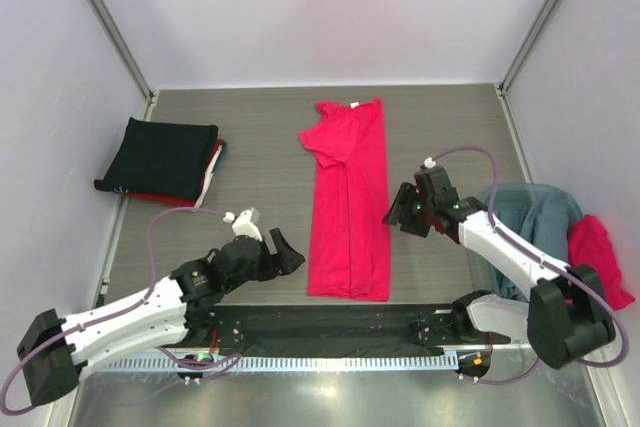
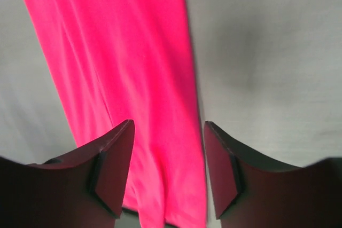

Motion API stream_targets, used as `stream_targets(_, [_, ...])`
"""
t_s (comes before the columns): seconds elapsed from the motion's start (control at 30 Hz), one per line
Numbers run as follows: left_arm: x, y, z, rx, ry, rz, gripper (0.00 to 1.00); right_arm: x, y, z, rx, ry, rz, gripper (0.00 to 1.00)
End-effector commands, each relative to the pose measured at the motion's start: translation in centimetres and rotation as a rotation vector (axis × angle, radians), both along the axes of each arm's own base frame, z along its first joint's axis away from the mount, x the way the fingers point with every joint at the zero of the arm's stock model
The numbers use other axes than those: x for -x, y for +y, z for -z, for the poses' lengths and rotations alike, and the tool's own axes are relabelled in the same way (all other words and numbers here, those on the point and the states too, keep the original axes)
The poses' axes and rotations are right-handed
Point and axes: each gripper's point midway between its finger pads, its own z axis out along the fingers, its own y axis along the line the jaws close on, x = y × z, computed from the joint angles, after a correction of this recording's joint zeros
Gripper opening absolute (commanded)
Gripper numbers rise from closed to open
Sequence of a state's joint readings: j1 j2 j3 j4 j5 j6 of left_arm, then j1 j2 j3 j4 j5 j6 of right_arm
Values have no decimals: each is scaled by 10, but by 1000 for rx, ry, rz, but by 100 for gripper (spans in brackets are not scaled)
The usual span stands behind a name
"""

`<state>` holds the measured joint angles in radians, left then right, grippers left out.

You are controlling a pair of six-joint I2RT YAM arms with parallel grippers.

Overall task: Fold and stack the t-shirts
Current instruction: Fold the tshirt

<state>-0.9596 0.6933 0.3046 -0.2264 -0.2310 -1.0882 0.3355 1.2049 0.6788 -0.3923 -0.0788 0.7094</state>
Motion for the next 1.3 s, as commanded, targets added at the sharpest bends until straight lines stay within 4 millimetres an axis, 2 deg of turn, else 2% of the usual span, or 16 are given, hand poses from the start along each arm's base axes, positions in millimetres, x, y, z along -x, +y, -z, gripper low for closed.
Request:
stream_targets(0.0, [6,-17,0,16,49,69,82,35,-3,4,36,50,3,54])
stream_targets(0.1, [7,-27,0,16,75,90,77,70,2,29,6,125,-12,45])
stream_targets(0.23, [12,-33,18,-6,151,94,72,101,12,44,-17,190,-46,45])
stream_targets(0.4, [20,-43,24,10,179,128,68,132,28,54,-34,248,-104,45])
stream_targets(0.7, [27,-51,24,18,216,163,58,163,36,59,-18,287,-136,42])
stream_targets(0.93, [31,-55,26,22,250,164,53,175,34,58,10,301,-151,36])
stream_targets(1.07, [34,-56,31,9,271,163,48,172,34,57,15,284,-144,19])
stream_targets(1.1, [33,-57,31,8,272,163,43,171,36,55,9,277,-146,10])
stream_targets(1.13, [34,-56,34,-1,280,162,42,170,37,55,8,276,-150,6])
stream_targets(1.2, [37,-57,36,-8,287,167,39,169,40,52,2,270,-156,1])
stream_targets(1.27, [38,-55,41,-18,304,159,38,167,41,49,-1,261,-159,1])
